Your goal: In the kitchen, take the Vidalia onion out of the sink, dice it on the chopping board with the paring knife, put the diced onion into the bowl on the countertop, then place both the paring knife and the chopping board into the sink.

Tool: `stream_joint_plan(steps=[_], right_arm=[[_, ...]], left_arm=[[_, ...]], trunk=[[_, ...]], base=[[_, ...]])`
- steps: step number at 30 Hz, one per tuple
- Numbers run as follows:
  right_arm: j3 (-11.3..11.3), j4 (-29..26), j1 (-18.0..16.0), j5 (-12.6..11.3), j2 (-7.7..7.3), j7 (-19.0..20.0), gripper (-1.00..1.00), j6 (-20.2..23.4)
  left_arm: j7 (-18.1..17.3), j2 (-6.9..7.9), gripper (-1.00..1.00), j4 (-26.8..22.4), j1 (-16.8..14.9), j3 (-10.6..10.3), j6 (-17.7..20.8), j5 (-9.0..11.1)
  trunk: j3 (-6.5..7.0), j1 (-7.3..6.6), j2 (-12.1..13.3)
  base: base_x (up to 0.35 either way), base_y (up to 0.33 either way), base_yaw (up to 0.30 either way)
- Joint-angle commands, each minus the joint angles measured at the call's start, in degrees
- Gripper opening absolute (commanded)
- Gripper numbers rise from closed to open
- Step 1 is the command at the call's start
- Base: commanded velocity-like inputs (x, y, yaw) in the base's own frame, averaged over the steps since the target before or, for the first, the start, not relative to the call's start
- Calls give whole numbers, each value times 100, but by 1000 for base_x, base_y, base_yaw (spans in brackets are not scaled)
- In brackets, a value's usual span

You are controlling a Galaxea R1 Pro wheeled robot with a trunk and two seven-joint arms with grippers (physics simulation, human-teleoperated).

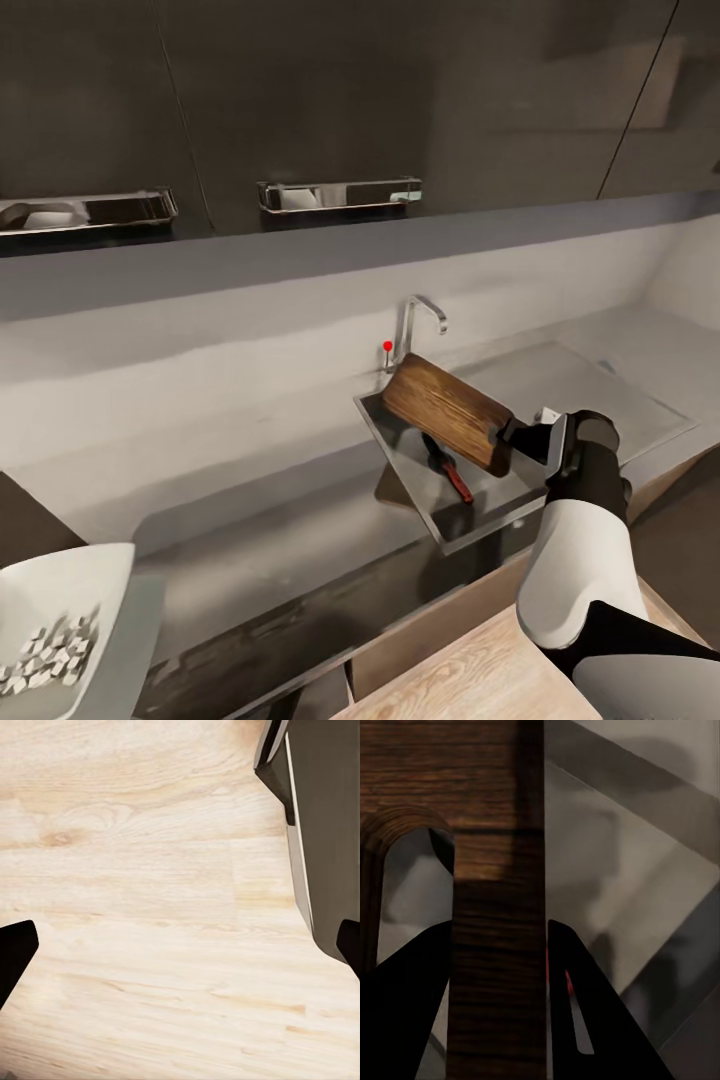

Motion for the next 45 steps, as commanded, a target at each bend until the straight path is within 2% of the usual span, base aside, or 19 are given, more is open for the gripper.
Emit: stream_joint_plan(steps=[1, 5, 10, 19, 23, 26, 45], right_arm=[[-37, -7, -9, 51, 6, 54, -100, 16], [-181, -7, -9, 51, 6, 48, -100, 16], [-303, -7, -9, 51, 6, -248, -100, 16], [-314, 125, -9, 46, 6, -417, -100, 16], [-308, 398, -9, 37, 6, -816, -100, 16], [-307, 448, -9, 35, 6, -924, -100, 16], [-292, 699, -9, 34, 6, -996, -100, 16]], left_arm=[[31, 8, 100, -31, -11, -45, -45, 41], [31, 9, 100, -31, -11, -47, -43, 41], [30, 10, 100, -31, -11, -46, -43, 41], [32, 8, 100, -31, -11, -46, -44, 41], [32, 8, 100, -31, -11, -45, -44, 41], [32, 6, 100, -31, -11, -47, -42, 41], [32, 4, 100, -31, -11, -39, -40, 41]], trunk=[[-11, 4, -12], [-11, 4, -12], [-11, 4, -12], [-11, 4, -12], [-11, 4, -12], [-11, 4, -12], [-11, 4, -12]], base=[[1, 3, 0], [0, 1, 0], [0, 0, 0], [0, 0, 0], [0, 0, 0], [0, 0, 0], [0, 0, 0]])
